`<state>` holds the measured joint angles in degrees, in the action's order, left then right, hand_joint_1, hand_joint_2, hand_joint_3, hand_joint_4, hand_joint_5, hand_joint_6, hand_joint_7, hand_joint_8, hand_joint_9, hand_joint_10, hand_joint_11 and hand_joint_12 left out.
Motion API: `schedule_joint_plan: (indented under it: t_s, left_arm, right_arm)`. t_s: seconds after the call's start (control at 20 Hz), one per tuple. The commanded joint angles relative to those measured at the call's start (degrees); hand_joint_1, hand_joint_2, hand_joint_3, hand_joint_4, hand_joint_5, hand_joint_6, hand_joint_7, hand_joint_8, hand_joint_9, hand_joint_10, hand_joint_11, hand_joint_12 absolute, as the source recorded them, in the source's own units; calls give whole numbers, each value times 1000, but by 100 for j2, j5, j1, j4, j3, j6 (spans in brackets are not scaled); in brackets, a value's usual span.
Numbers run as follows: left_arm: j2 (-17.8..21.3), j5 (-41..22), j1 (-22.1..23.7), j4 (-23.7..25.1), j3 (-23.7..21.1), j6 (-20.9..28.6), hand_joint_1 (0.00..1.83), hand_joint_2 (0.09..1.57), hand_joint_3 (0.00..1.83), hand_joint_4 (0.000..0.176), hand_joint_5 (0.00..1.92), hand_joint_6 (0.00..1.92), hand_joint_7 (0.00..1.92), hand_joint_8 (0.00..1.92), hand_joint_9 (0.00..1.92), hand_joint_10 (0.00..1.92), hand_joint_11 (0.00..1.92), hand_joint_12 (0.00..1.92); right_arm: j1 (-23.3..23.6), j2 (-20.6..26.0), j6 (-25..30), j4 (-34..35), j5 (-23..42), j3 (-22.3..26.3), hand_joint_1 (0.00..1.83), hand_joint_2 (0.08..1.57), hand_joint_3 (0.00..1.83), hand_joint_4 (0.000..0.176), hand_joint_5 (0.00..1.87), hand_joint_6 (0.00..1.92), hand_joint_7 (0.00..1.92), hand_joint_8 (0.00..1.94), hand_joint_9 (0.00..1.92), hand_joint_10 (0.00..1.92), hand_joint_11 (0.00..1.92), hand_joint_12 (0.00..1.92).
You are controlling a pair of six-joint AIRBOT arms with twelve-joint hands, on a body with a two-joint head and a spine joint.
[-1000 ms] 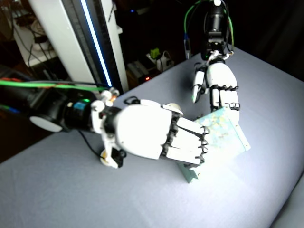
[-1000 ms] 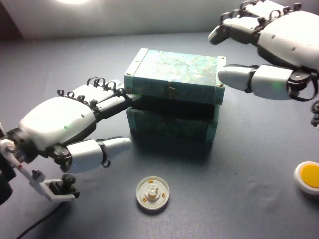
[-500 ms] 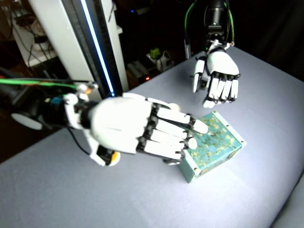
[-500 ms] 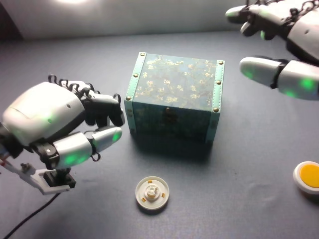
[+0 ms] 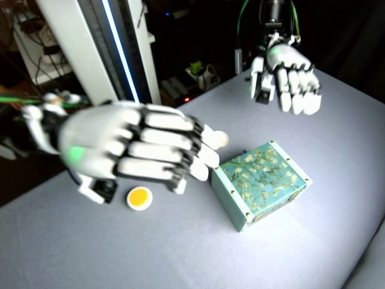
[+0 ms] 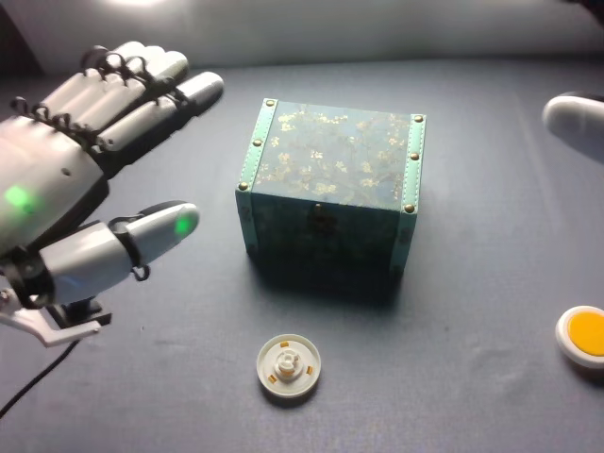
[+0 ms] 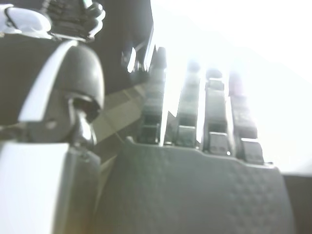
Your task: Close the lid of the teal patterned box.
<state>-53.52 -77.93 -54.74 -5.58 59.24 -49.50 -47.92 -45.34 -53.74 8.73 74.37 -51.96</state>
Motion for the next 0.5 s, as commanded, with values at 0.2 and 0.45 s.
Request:
schedule_joint_plan:
  t_s: [0.2, 0.45]
  left_arm:
    - [185, -1313, -242, -315, -137, -107, 18, 1339, 0, 155, 0, 0, 0, 0, 0, 0, 0, 0]
    - [355, -1995, -554, -564, -339, -340, 0, 1204, 0, 117, 0, 0, 0, 0, 0, 0, 0, 0]
  right_arm:
    - [-547, 225, 43, 235, 1515, 258, 179, 1393, 0, 0, 0, 0, 0, 0, 0, 0, 0, 847]
    - [-1163, 409, 23, 508, 2354, 500, 57, 1397, 4, 0, 0, 0, 0, 0, 0, 0, 0, 42]
